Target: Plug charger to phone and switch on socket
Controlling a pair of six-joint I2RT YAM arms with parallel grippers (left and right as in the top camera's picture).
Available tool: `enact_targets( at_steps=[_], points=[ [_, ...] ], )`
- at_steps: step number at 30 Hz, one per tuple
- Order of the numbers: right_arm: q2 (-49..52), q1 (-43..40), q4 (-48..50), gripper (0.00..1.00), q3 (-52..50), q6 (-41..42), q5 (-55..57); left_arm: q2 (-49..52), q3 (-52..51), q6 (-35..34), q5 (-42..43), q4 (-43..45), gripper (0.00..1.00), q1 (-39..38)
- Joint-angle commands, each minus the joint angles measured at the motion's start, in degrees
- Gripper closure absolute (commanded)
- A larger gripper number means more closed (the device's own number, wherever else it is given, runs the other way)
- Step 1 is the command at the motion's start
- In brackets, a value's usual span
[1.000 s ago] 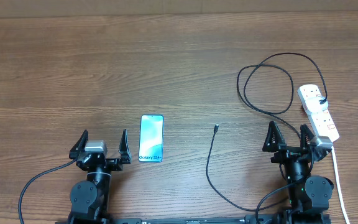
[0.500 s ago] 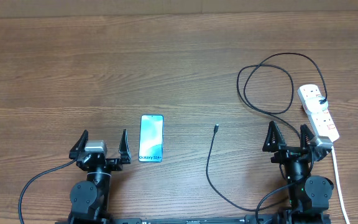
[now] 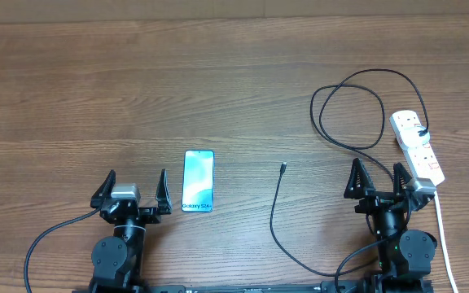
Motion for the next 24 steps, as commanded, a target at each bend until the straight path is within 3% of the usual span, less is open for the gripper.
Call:
enact_targets(
  at_steps=[1,9,16,24],
  points=[
    [-0.39,-0.07,0.31,0.00,-0.61,-0.24,-0.26,-0.50,-0.48,1.07,0.44,0.24,0.00,0.28],
    [-0.39,-0.07,0.28,0.00,-0.61,-0.24,-0.26,-0.50,-0.48,0.72,1.07,0.31,0.00,0.28],
    [-0.39,-0.07,0.31,0.00,-0.61,-0.24,-0.26,-0.50,-0.42,-0.85,11.30,-0.39,0.00,0.24],
    [-0.39,-0.07,0.31,0.00,-0.61,-0.24,-0.26,0.26,4.20,-8.68,17.59,-6.75,0.00,0.24]
  ],
)
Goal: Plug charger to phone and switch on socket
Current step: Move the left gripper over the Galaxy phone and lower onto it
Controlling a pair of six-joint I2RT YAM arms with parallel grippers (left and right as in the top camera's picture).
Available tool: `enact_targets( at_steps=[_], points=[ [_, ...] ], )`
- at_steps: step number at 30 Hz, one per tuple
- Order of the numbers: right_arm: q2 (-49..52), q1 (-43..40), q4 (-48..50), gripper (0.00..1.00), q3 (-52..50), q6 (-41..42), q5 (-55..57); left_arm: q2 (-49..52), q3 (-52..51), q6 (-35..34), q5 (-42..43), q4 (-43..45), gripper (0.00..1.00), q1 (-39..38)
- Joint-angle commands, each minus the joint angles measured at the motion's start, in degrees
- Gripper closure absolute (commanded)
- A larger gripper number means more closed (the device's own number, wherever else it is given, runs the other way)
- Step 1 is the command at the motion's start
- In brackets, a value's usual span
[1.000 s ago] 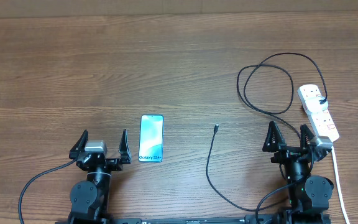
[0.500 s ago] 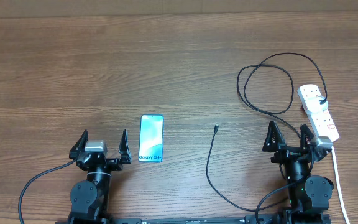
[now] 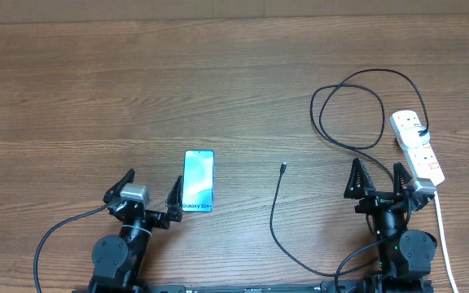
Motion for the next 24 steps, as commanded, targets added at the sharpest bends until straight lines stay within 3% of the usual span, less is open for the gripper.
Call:
enact_targets(
  at_steps=[1,9,16,24],
  points=[
    [-0.39,-0.07,0.33,0.00,-0.61,-0.24,-0.28,0.85,4.50,-3.74,4.98,-5.16,0.00,0.24],
    [-0.39,-0.07,0.33,0.00,-0.61,-0.24,-0.28,11.34,18.71,-3.74,4.85,-13.22,0.00,0.24],
    [-0.39,-0.07,0.33,0.00,-0.61,-0.24,-0.28,27.15,31.34,-3.72,8.81,-18.25,0.00,0.22],
    [-0.39,-0.07,0.33,0.00,-0.61,-0.24,-0.28,46.71,47.98,-3.74,9.33,-31.12,0.00,-0.59]
  ],
)
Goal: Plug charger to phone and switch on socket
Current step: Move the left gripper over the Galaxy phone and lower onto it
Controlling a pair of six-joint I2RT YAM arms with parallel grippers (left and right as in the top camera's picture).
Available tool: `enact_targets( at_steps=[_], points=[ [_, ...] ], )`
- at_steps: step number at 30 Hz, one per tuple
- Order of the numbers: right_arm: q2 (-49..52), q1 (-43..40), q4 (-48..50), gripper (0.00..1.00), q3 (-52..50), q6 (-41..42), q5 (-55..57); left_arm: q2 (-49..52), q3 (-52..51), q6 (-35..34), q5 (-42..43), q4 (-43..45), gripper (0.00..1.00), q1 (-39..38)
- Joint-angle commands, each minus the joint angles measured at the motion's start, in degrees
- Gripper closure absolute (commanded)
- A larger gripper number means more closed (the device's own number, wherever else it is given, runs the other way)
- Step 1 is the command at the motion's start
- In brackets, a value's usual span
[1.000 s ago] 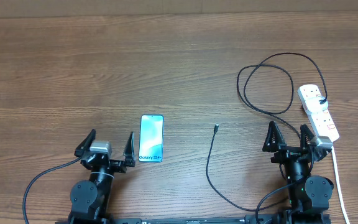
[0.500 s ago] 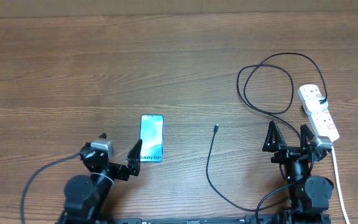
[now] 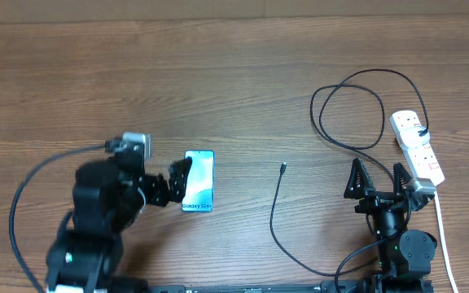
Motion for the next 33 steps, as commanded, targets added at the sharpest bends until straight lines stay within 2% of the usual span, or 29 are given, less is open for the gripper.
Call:
enact_targets(
  at_steps=[1,3,9,17,22,33],
  points=[
    [-0.39,-0.07,0.31,0.00,-0.61,-0.24,-0.26,7.06,8.26,-0.63,1.33,-4.79,0.00,-1.05],
    [-0.39,-0.07,0.31,0.00,-0.61,-0.24,-0.26,13.66,14.14,-1.31,1.22,-9.25,0.00,-3.32],
    [-0.39,-0.07,0.31,0.00,-0.61,-0.24,-0.26,23.06,21.46,-7.52,-1.86,-18.05,0.00,-7.41],
    [-0.39,-0.07,0.31,0.00,-0.61,-0.24,-0.26,30.14,22.51,-9.31,-4.13,-21.44,0.00,-12.48],
    [-0.39,-0.07,0.31,0.00,-0.61,-0.24,-0.26,33.83,22.51,-14.80,-12.94,-27.12,0.00,-14.25],
    [-0.39,-0.07,0.31,0.00,-0.61,-0.24,-0.26,40.15,22.49,-16.48,-12.28,-22.16,0.00,-14.38]
  ],
)
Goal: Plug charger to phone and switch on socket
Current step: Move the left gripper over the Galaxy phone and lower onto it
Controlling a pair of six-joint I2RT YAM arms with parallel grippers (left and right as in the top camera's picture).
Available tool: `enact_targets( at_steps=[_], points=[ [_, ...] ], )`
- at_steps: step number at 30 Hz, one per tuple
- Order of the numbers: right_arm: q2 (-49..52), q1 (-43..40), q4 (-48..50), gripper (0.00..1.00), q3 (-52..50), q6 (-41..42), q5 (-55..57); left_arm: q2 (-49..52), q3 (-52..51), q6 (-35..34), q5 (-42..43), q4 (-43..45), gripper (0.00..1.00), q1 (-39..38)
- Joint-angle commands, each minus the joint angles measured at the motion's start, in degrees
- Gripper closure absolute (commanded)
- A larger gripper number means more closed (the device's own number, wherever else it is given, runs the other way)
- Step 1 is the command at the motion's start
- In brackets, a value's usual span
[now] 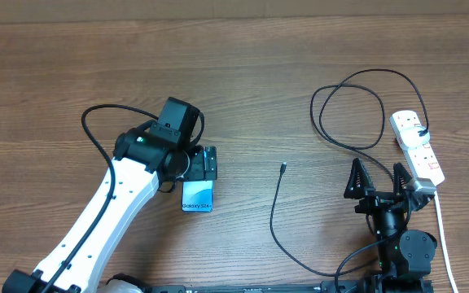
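Note:
The phone [197,197] lies flat on the table, its lit screen up; only its near half shows. My left gripper [205,163] hangs over its far half and hides it, and whether the fingers are open or shut on the phone cannot be told. The black charger cable's loose plug end [283,168] rests on the table right of the phone. The cable loops back to the white socket strip [416,146] at the right edge. My right gripper [375,178] stands open near the table's front, left of the strip, holding nothing.
The black cable [273,220] curves from the plug toward the front edge, then a large loop [348,110] lies behind my right arm. A white lead [443,236] runs from the strip to the front edge. My left arm [104,220] stretches diagonally across the front left.
My left arm has reached farther out. Its gripper, which was at the phone's left edge, is now over the phone's far half. The right arm, cable and socket strip are unchanged.
My left gripper stood open at the front left, apart from the phone. It was then closer to the phone's near left corner, then at its left edge with the arm raised, and now covers the phone's far half. The right arm stayed still throughout.

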Motion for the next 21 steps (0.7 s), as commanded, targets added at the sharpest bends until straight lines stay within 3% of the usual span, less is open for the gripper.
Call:
enact_targets(
  at_steps=[1,13,21],
  points=[
    [-0.39,-0.07,0.33,0.00,-0.61,-0.26,-0.28,1.86,1.16,-1.51,-1.07,0.55,0.01,-0.37],
    [-0.39,-0.07,0.33,0.00,-0.61,-0.26,-0.28,12.04,1.11,-1.38,-1.49,0.85,0.00,-0.37],
    [-0.39,-0.07,0.31,0.00,-0.61,-0.26,-0.28,20.46,1.11,6.34,-1.49,2.45,0.00,-0.37]
  ],
)
